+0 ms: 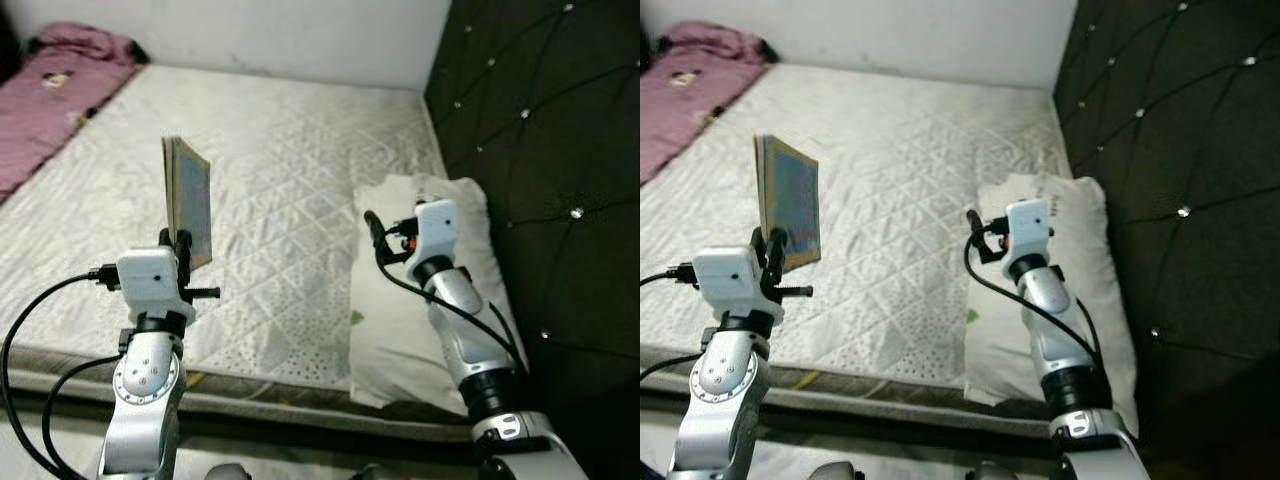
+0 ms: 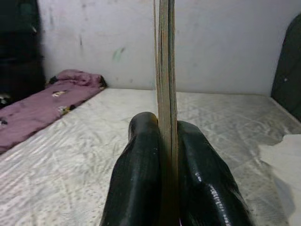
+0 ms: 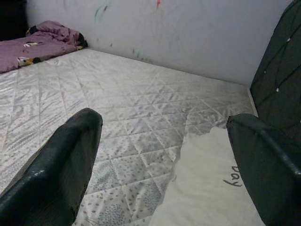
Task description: Clean up the room
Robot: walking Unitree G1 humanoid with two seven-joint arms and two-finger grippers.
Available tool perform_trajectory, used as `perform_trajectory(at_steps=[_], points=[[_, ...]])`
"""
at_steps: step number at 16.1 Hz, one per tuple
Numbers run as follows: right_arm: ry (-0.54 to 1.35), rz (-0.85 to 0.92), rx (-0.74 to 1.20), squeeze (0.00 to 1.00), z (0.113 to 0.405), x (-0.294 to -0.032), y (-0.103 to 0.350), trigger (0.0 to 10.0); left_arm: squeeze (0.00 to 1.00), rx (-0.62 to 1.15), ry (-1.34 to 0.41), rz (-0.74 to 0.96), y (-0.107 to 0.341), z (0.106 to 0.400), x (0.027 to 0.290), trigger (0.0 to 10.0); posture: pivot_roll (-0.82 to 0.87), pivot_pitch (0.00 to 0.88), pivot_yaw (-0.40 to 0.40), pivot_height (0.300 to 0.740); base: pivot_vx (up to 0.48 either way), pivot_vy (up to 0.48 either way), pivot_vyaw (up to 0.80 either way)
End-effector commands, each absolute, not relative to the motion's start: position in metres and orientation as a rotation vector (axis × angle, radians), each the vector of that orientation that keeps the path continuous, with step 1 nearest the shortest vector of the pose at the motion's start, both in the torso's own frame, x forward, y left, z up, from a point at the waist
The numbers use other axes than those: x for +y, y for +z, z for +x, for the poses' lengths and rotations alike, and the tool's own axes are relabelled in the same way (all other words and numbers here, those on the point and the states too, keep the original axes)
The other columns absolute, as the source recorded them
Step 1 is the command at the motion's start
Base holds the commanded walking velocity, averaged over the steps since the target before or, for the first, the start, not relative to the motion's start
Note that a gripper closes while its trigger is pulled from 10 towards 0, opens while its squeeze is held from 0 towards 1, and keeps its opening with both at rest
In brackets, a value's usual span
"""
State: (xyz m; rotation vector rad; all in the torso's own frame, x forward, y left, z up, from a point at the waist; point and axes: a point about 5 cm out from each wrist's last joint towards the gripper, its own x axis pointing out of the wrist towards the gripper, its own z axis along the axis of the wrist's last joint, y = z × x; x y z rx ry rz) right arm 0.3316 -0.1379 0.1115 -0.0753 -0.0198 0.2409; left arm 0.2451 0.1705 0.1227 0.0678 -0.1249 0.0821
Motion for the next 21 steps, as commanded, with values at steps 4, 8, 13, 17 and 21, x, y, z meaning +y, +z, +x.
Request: perform_trajectory(at_steps=[4, 8, 13, 17, 21], points=[[0.234, -0.078, -0.003, 0.00, 0.331, -0.143, 0.112, 10.0, 0.00, -0.114, 0.107, 0.074, 0.128, 0.244, 0.169, 10.0, -0.02, 0.011, -0.026, 0.740, 0.000, 0.000, -0.80], [0.235, -0.085, -0.002, 0.00, 0.328, -0.144, 0.112, 10.0, 0.00, -0.112, 0.088, 0.039, 0.129, 0.237, 0.168, 10.0, -0.01, 0.043, -0.021, 0.740, 0.000, 0.000, -0.80], [0.252, -0.047, -0.003, 0.00, 0.323, -0.138, 0.115, 10.0, 0.00, -0.115, 0.092, 0.004, 0.131, 0.226, 0.169, 10.0, 0.01, 0.056, -0.021, 0.740, 0.000, 0.000, -0.16], [0.227, 0.039, 0.027, 0.00, 0.320, -0.133, 0.113, 10.0, 0.00, -0.096, 0.088, -0.006, 0.128, 0.219, 0.170, 10.0, 0.01, 0.061, -0.015, 0.740, 0.000, 0.000, 0.00], [0.230, 0.065, 0.037, 0.00, 0.313, -0.130, 0.114, 10.0, 0.00, -0.100, 0.087, -0.020, 0.132, 0.221, 0.169, 10.0, 0.00, 0.102, -0.012, 0.740, 0.000, 0.000, 0.00]])
